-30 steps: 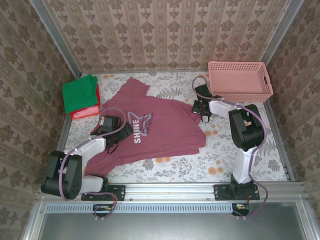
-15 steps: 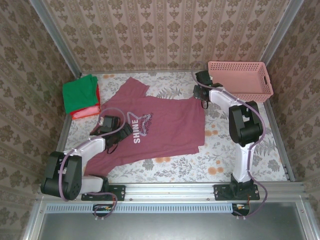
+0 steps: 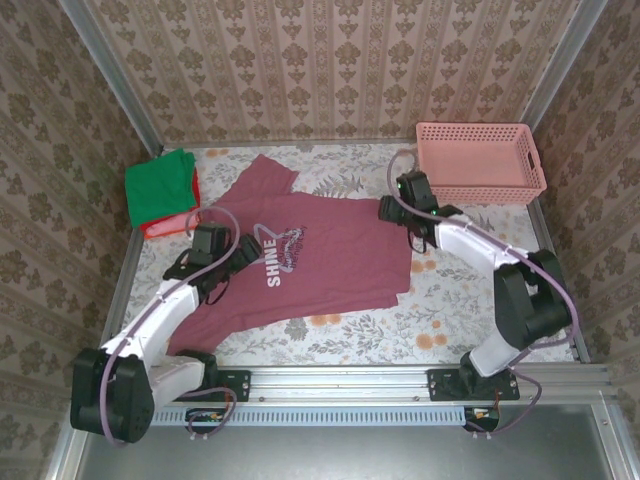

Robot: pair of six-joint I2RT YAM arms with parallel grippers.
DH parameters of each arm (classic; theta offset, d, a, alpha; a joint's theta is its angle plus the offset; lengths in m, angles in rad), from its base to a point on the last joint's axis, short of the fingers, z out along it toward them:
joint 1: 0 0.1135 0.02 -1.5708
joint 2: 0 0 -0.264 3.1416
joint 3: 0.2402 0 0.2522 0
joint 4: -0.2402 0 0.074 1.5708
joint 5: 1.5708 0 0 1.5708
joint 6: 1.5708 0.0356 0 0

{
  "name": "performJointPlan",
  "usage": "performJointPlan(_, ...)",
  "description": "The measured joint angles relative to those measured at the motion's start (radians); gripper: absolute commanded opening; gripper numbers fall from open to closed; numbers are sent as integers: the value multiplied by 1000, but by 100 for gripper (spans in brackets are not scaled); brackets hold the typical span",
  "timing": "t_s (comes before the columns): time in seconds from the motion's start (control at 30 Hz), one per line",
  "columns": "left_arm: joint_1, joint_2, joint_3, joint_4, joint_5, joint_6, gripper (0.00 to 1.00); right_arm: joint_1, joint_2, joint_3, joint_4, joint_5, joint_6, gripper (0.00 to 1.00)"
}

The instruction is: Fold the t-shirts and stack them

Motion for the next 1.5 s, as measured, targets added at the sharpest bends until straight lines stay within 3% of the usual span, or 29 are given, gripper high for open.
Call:
performJointPlan(0.3, 51, 216, -1, 53, 10, 26, 100, 25, 172, -23, 18, -55, 76, 62)
performJointPlan(0.57, 52, 388, 68, 177, 14, 29, 100, -42, 396, 233, -24, -87, 87, 62)
performJointPlan(0.8, 48, 452, 116, 243, 37, 29, 100, -97, 523, 447, -80, -111, 66, 65)
performJointPlan(0.9, 43, 448, 115, 246, 41, 26, 100, -105, 483, 433, -82, -116, 43, 69)
performJointPlan(1.03, 37, 402, 81, 237, 48, 10, 100, -84, 259, 235, -44, -106, 25, 70)
performJointPlan(1.27, 36, 293, 34, 189, 47, 0, 100, -24, -171, -182, -19, -94, 68, 58)
performJointPlan(1.5, 39, 276, 34, 164, 39, 1, 100, -14, -277, -366, -113, -143, 104, 41)
